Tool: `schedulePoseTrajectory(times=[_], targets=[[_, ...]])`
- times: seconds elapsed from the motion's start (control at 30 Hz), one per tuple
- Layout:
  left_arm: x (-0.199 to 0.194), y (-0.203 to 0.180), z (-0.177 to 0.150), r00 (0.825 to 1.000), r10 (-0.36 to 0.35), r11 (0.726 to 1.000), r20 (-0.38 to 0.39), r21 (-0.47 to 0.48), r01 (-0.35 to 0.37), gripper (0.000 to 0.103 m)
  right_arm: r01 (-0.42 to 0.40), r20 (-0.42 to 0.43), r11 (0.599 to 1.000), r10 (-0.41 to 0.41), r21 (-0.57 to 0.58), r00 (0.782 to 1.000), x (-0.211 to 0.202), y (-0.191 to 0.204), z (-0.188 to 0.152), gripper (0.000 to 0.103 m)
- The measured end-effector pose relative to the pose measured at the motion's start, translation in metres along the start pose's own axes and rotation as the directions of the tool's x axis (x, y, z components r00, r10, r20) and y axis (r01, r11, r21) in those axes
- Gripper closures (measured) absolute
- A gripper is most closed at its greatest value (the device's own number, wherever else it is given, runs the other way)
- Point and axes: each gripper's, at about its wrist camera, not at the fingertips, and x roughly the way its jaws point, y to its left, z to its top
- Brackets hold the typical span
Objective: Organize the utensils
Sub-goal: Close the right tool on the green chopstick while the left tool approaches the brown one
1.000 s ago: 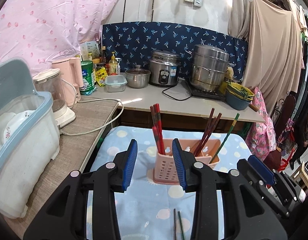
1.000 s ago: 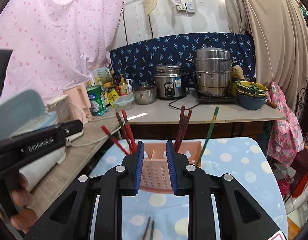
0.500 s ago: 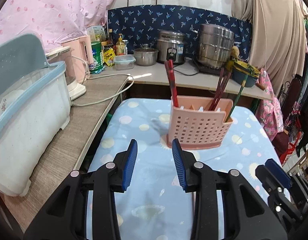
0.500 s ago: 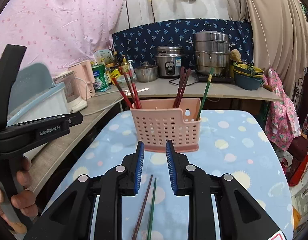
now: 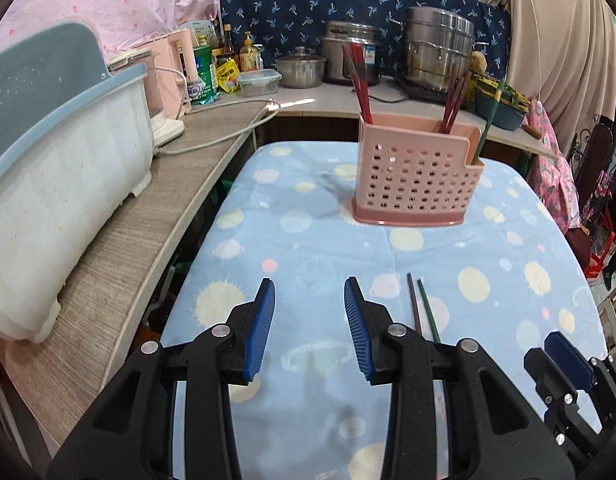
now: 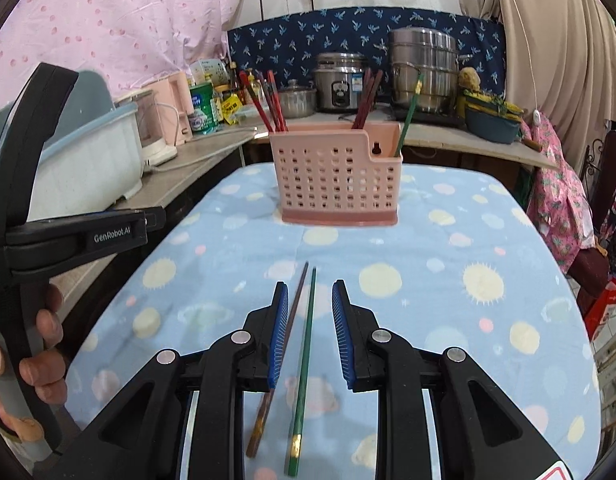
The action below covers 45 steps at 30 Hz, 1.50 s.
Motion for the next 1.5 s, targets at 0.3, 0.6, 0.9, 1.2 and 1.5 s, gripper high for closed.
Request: schedulePoseTrajectory(times=[0.3, 0.6, 0.9, 1.2, 1.5], targets=[[0.011, -0.004, -0.042, 0.998, -0.01, 1.0, -0.066, 0.008, 0.011, 0.069, 0.002, -0.095, 1.0, -0.001, 0.014, 0.995, 0.011, 0.002, -0.054, 0.08], [0.022, -0.012, -0.074, 0.99, -0.014, 1.0, -0.14, 0.022, 0.017, 0.069, -0.005, -0.166, 0.999, 0.011, 0.035, 0.986, 0.025, 0.007, -0.091, 0.08], [0.019, -0.018, -0.082, 0.989, -0.012, 0.999, -0.15, 0.035, 0.018, 0.069, 0.011, -0.178, 0.999, -0.002, 0.049, 0.984, 0.029, 0.004, -0.1, 0.092], [0.018, -0.021, -0.088, 0.987, -0.011, 0.999, -0.161, 0.037, 0.017, 0.069, 0.039, -0.165, 0.998, -0.032, 0.04, 0.986, 0.026, 0.0, -0.103, 0.099], [0.021, -0.031, -0.1, 0.98, -0.026, 0.998, -0.198, 0.047, 0.036, 0.069, 0.055, -0.16, 0.991, -0.034, 0.126, 0.986, 0.017, -0.029, -0.108, 0.099]])
